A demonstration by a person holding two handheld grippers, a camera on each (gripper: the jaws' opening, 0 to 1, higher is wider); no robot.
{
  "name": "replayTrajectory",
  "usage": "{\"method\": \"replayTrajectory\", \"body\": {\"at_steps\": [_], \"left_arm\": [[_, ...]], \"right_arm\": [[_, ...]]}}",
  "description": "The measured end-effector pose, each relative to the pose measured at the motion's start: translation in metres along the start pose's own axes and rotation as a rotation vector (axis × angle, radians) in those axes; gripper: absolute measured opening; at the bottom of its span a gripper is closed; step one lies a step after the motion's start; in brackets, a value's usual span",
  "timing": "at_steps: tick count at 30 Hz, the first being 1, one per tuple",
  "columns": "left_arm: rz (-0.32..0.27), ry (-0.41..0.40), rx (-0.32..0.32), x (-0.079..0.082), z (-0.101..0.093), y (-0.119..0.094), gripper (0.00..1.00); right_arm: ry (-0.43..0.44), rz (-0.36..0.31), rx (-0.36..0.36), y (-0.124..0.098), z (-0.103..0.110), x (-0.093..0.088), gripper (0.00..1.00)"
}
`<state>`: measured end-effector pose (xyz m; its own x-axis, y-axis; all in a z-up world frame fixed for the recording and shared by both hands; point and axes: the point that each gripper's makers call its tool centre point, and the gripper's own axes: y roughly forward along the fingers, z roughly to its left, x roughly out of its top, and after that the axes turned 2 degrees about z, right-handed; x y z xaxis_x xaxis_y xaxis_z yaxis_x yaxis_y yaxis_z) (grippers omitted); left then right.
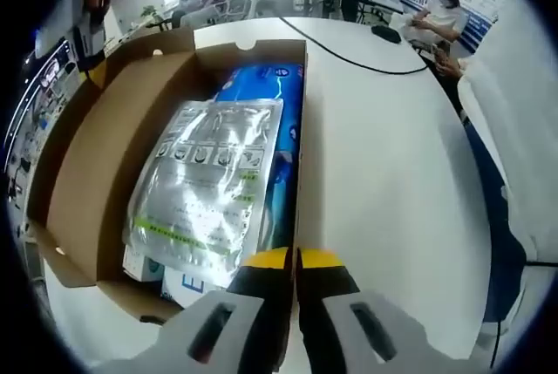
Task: Operate the shoe box by opening the lid, removing the specified soft item, and placing it in the target area until the item is outside and the box remains undamaged.
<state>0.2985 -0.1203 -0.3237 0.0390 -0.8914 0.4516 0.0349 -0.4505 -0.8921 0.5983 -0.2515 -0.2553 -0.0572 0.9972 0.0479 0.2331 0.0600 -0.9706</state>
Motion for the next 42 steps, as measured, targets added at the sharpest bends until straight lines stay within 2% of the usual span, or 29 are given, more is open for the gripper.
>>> {"method": "replayTrajectory", "body": {"at_steps": [15, 21, 27, 42], "left_arm": [[-0.006, -0.001, -0.003, 0.0, 0.0, 0.002, 0.01], [-0.006, -0.005, -0.002, -0.001, 0.001, 0.002, 0.01], [0.01, 0.021, 0.003, -0.001, 0.001, 0.002, 0.01], [0.003, -0.003, -0.005, -0.001, 0.0, 0.003, 0.01]], "right_arm": [[-0.004, 0.014, 0.006, 0.01, -0.002, -0.001, 0.06], [0.004, 0.02, 0.012, 0.024, -0.006, -0.002, 0.07], [0.003, 0.015, 0.012, 0.025, -0.004, 0.001, 0.08], [-0.006, 0.024, 0.014, 0.036, -0.004, 0.003, 0.1]]}}
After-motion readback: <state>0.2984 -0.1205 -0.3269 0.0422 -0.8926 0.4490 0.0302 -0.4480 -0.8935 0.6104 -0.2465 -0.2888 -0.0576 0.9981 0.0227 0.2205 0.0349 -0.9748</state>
